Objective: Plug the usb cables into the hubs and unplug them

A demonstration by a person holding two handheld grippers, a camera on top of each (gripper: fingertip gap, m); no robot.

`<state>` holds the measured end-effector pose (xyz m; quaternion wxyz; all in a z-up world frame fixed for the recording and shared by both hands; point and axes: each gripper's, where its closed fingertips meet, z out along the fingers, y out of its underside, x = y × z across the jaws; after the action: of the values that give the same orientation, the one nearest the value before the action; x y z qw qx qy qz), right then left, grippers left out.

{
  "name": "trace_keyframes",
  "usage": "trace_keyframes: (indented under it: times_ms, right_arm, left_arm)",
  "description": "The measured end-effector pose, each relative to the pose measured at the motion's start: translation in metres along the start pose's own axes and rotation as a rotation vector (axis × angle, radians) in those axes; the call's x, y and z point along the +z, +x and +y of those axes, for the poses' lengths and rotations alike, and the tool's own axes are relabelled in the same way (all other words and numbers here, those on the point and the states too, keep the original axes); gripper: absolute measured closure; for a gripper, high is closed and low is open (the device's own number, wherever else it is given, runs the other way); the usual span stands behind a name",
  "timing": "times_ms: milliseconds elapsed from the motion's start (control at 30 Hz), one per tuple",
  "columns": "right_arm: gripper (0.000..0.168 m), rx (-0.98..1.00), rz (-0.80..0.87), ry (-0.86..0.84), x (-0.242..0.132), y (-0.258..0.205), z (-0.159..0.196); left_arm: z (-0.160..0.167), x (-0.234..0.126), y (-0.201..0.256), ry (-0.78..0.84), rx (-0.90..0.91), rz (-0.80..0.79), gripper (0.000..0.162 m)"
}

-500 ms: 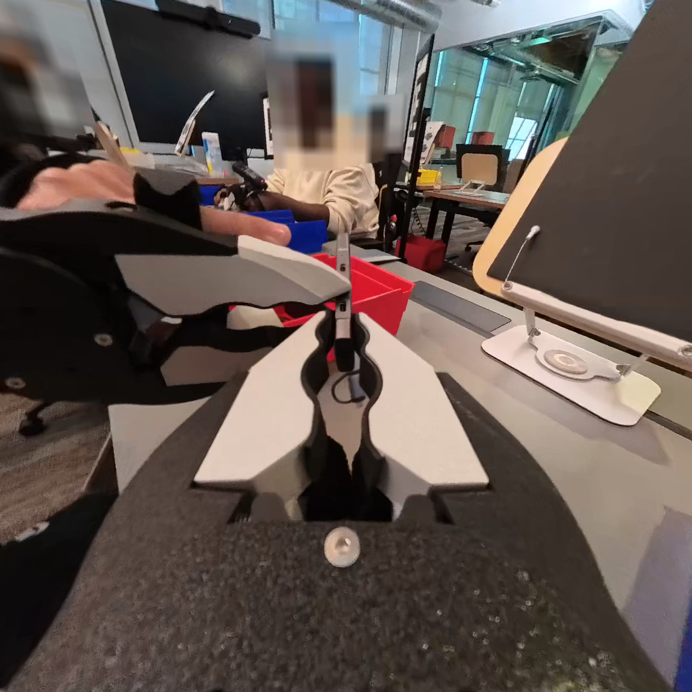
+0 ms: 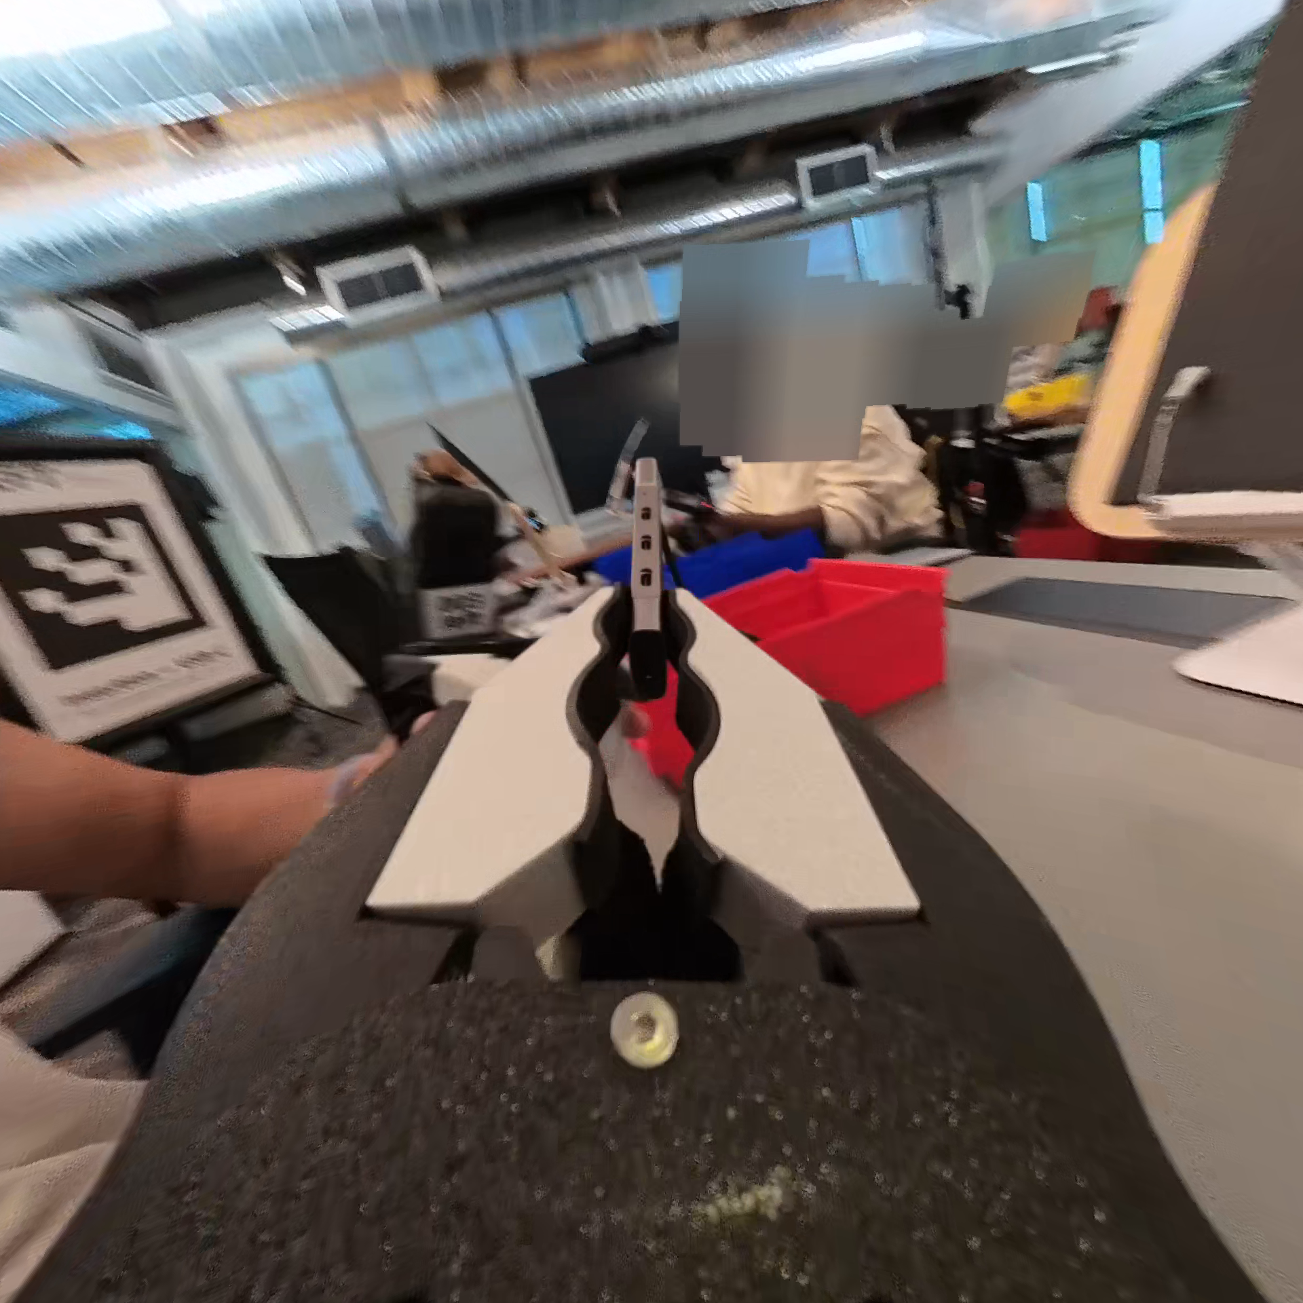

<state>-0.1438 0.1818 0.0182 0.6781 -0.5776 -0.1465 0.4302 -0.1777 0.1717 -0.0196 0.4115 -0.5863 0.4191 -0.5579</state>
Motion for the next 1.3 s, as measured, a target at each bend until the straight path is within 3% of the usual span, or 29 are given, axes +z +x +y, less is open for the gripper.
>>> trace_keyframes:
  times_ms: [67,233,333,467,600,767,933,1067,1200,1300]
  right_arm:
    - [0.162,0.046,-0.092,0.022,0.002,-0.015,0.002]
    - [0.161,0.077,-0.233,-0.022,0.016,-0.042,0.023]
    - [0.161,0.094,-0.269,-0.037,0.020,-0.048,0.031]
    - [0.158,0.028,-0.253,-0.125,0.019,-0.047,0.045]
    - [0.147,-0.068,-0.120,-0.212,0.010,-0.020,0.050]
    - [0.143,-0.122,0.413,-0.489,-0.022,0.079,0.076]
    - [0.132,-0.006,0.715,-0.684,-0.044,0.101,0.128]
    - [0.129,0.003,0.739,-0.737,-0.030,0.074,0.161]
    - [0.123,-0.093,0.546,-0.771,0.018,0.045,0.185]
    - [0.124,-0.193,0.489,-0.896,0.045,0.042,0.212]
  left_arm:
    - [-0.016,0.000,0.008,0.095,-0.095,0.138,0.122]
    - [-0.031,-0.004,0.022,0.167,-0.039,0.254,0.125]
    - [-0.031,-0.013,0.027,0.167,0.034,0.273,0.150]
    - [-0.017,-0.018,0.026,0.080,0.099,0.309,0.153]
    - [-0.017,-0.022,0.014,0.089,0.259,0.244,0.153]
    - [-0.021,-0.008,-0.047,0.105,0.664,-0.102,0.153]
    - [-0.027,0.028,-0.099,0.184,0.714,-0.176,0.153]
    - [-0.027,0.038,-0.135,0.209,0.721,-0.209,0.153]
    - [-0.024,0.032,-0.152,0.247,0.657,-0.207,0.152]
    - [-0.027,0.028,-0.153,0.246,0.632,-0.186,0.152]
